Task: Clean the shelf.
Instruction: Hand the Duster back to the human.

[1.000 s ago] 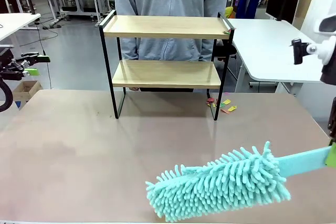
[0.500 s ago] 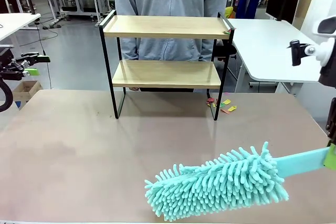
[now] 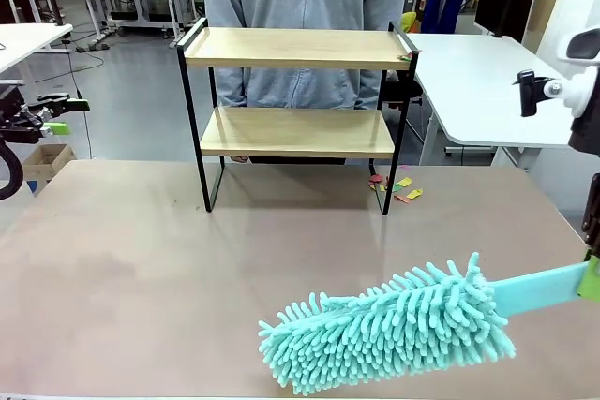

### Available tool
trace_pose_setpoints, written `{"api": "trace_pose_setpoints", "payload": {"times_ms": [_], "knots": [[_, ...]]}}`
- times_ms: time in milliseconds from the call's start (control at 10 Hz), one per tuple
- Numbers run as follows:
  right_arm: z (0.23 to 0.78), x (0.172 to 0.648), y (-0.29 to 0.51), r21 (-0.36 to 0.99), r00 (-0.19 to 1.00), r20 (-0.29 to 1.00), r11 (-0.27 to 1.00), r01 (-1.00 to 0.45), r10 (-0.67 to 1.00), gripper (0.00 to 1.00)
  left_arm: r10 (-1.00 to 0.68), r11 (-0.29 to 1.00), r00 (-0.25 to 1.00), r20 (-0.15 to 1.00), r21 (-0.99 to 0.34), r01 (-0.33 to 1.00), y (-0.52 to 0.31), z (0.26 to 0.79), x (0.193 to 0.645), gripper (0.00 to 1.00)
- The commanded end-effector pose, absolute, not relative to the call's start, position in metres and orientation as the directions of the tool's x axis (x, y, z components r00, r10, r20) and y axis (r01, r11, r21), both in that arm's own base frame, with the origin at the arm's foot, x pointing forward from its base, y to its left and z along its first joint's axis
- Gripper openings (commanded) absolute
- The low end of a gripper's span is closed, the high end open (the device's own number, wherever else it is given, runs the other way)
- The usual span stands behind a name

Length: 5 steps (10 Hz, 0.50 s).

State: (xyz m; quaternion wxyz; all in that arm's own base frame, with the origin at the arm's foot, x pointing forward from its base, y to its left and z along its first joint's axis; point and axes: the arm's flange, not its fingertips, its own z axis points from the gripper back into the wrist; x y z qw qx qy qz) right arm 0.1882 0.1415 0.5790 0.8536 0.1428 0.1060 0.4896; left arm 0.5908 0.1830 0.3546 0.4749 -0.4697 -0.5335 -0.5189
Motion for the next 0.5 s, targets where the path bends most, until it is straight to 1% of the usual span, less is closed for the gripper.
{"api": "trace_pose_setpoints", "payload": {"times_ms": [0, 400], "knots": [[0.5838, 0.1898, 0.1399, 0.347, 0.497, -0.05, 0.482, -0.805, 0.866, 0.13, 0.002, 0.017, -0.119, 0.993, 0.119, 0.993, 0.1823, 0.356, 0.5882, 1.0], [0.5838, 0.1898, 0.1399, 0.347, 0.497, -0.05, 0.482, -0.805, 0.866, 0.13, 0.002, 0.017, -0.119, 0.993, 0.119, 0.993, 0.1823, 0.356, 0.5882, 1.0]]}}
